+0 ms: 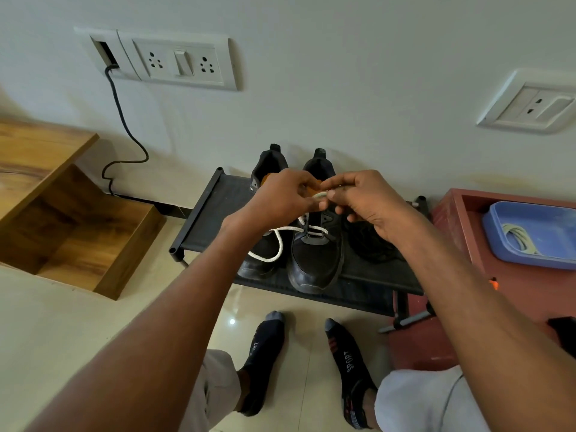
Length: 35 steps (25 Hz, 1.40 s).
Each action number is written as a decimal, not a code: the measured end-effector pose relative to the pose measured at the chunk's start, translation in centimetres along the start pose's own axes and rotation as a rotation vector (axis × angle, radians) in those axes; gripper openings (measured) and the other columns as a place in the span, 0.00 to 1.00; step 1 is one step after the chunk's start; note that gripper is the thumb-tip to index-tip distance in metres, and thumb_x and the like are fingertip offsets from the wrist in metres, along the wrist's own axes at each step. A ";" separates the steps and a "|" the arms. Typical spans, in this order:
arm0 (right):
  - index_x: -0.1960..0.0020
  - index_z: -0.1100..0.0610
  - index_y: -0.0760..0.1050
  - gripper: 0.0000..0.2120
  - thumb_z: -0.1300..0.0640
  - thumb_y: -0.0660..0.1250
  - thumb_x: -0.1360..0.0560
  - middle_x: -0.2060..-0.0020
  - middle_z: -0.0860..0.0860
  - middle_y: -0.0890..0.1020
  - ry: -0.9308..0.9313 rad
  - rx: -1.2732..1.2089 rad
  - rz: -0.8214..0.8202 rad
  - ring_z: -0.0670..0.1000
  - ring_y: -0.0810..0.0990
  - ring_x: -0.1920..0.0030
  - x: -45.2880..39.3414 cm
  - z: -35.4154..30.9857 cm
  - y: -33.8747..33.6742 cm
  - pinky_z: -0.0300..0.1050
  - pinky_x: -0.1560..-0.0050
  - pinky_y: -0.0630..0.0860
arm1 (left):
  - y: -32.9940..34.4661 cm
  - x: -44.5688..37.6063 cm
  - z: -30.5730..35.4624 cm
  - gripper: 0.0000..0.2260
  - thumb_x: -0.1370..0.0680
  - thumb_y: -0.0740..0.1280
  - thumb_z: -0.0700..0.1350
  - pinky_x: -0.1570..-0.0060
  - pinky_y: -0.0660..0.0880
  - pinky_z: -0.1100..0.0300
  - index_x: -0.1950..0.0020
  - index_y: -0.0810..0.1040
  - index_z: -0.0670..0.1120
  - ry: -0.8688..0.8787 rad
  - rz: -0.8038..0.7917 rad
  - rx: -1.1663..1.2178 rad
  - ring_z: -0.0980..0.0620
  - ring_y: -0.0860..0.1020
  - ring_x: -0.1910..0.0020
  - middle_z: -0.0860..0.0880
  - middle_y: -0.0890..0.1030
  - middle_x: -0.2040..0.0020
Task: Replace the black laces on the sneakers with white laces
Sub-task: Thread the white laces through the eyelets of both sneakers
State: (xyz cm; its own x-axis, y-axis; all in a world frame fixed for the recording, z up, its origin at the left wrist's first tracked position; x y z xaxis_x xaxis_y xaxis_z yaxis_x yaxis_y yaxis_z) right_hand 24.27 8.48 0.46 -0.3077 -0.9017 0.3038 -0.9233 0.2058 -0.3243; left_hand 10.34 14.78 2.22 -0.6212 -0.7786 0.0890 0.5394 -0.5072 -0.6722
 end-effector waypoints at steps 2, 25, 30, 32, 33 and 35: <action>0.49 0.56 0.85 0.03 0.62 0.73 0.21 0.61 0.51 0.87 -0.019 -0.016 0.020 0.43 0.78 0.68 -0.3 0.0 -0.2 0.38 0.69 0.72 | 0.0 -0.2 -0.1 0.07 0.23 0.77 0.49 0.62 0.74 0.68 0.49 0.86 0.48 -0.004 0.008 -0.040 0.63 0.79 0.66 0.51 0.85 0.64; 0.31 0.41 0.77 0.26 0.67 0.64 0.20 0.53 0.46 0.81 -0.211 0.722 -0.037 0.49 0.79 0.58 -1.7 0.7 2.0 0.43 0.63 0.73 | 2.1 -0.4 -2.6 0.02 0.19 0.71 0.40 0.71 0.80 0.59 0.49 0.83 0.45 -0.159 0.108 0.069 0.51 0.84 0.73 0.47 0.86 0.65; 0.26 0.41 0.70 0.30 0.68 0.63 0.21 0.38 0.53 0.81 -0.171 0.872 -0.181 0.56 0.82 0.46 -1.5 2.2 3.6 0.49 0.51 0.78 | 2.8 -0.3 -2.3 0.04 0.20 0.72 0.42 0.62 0.85 0.50 0.48 0.86 0.48 -0.120 0.120 -0.106 0.49 0.84 0.68 0.49 0.84 0.63; 0.32 0.40 0.72 0.26 0.67 0.64 0.21 0.43 0.53 0.82 -0.152 0.843 -0.171 0.55 0.81 0.51 -2.0 2.5 2.9 0.47 0.56 0.76 | 2.8 -0.3 -1.7 0.07 0.21 0.71 0.42 0.59 0.83 0.49 0.46 0.87 0.51 -0.110 0.139 -0.249 0.46 0.82 0.62 0.49 0.83 0.58; 0.37 0.38 0.73 0.25 0.67 0.64 0.21 0.46 0.52 0.81 -0.143 0.823 -0.171 0.54 0.81 0.53 -2.1 2.7 2.6 0.46 0.58 0.75 | 2.7 -0.3 -1.5 0.09 0.21 0.70 0.42 0.58 0.82 0.49 0.45 0.87 0.53 -0.116 0.142 -0.320 0.45 0.81 0.59 0.49 0.82 0.55; 0.45 0.36 0.72 0.24 0.67 0.65 0.22 0.49 0.50 0.80 -0.132 0.788 -0.178 0.53 0.81 0.54 -2.4 2.9 2.1 0.47 0.59 0.76 | 2.8 -0.5 -1.3 0.11 0.21 0.69 0.41 0.56 0.80 0.50 0.43 0.86 0.54 -0.135 0.130 -0.395 0.42 0.80 0.55 0.47 0.82 0.51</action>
State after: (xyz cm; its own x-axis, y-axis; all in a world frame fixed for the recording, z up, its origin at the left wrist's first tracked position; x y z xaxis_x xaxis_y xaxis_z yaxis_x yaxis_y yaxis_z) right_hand 23.72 9.99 -3.59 -0.0974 -0.9430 0.3181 -0.5083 -0.2277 -0.8305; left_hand 11.42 14.24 -0.66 -0.4682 -0.8814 0.0624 0.3329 -0.2413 -0.9116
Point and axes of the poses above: each hand's wrist, its own x-axis away from the middle knuckle, its own y-axis out of the palm, z = x × y, the point moved 10 cm from there along -x, towards the middle knuckle
